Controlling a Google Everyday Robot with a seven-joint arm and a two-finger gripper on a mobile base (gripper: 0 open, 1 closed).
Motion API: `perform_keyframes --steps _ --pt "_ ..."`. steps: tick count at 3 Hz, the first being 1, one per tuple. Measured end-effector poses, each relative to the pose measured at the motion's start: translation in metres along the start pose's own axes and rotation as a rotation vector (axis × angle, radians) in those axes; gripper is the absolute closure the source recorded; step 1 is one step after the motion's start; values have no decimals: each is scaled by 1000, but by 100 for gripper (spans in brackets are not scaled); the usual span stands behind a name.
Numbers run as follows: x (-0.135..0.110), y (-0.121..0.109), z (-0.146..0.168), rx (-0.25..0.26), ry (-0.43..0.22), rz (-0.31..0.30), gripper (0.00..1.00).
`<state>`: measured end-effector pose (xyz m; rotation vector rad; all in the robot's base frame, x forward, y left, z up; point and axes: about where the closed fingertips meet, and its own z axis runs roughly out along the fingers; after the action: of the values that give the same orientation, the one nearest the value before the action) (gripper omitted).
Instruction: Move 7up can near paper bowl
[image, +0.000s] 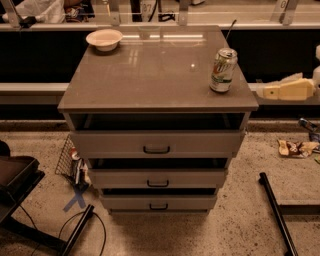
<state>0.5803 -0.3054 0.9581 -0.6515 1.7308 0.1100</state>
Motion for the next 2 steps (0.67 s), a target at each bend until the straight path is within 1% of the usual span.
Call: perform_keyframes --steps 1,2 --pt "-7 -17 2 73 -21 -2 0" --pt "-7 -7 18 38 -41 49 0"
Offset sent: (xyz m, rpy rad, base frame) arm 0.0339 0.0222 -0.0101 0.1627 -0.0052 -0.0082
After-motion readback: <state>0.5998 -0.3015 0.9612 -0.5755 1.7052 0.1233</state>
